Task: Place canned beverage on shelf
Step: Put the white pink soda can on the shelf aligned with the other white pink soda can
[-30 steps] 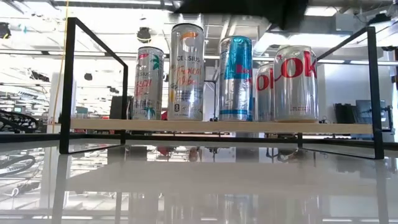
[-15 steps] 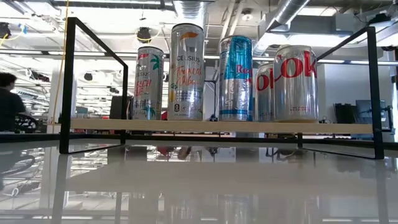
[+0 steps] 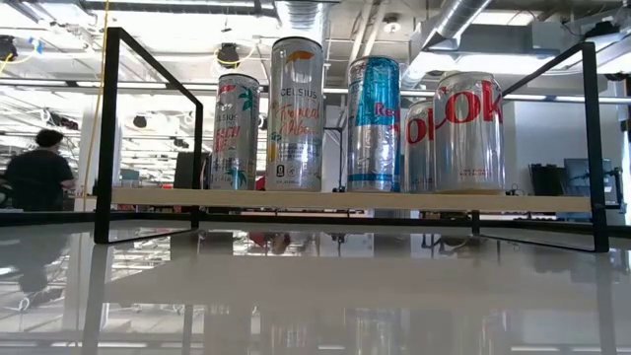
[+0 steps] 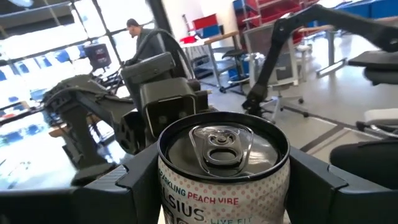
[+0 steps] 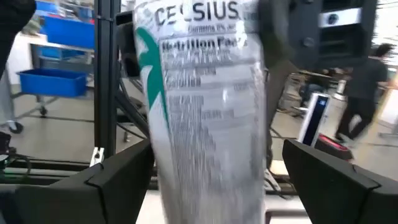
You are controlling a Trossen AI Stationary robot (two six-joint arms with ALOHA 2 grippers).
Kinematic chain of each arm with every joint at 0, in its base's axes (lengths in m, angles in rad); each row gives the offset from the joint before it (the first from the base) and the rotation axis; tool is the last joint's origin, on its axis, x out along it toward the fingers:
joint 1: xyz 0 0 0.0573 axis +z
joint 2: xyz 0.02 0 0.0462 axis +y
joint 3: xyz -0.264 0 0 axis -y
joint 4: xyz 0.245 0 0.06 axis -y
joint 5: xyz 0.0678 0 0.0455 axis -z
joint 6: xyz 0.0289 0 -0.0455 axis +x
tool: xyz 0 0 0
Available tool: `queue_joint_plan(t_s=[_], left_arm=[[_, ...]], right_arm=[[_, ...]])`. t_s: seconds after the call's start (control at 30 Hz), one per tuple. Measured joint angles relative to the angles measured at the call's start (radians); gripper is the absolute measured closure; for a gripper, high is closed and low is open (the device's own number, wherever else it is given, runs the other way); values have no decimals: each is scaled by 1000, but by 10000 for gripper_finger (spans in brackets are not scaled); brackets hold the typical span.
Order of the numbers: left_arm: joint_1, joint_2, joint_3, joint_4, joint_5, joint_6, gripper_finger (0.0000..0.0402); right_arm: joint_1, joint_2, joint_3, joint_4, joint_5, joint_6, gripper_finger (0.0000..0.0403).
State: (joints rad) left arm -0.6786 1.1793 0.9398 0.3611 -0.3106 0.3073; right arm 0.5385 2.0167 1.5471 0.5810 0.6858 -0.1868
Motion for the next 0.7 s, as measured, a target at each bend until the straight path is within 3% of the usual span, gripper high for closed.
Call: queue_joint_plan(t_s=[0.07,0.27,0.33,0.4,0.43,0.7], left_arm=[[12,0,0,-5,-3,2,168],[22,0,0,-10,-6,14,168],[22,0,0,-13,-8,14,168],[23,0,0,-15,-9,13,168],[23,0,0,-15,-9,14,168],[22,0,0,-10,-12,4,168]], right_arm=[[-20,0,0,5,-46,3,28],[-38,0,0,-20,-39,18,32],[-32,0,0,-19,-28,-30,65],[-27,0,0,-10,-18,-52,134],[-27,0,0,-6,-17,-55,150],[-23,2,-1,17,-40,-50,145]])
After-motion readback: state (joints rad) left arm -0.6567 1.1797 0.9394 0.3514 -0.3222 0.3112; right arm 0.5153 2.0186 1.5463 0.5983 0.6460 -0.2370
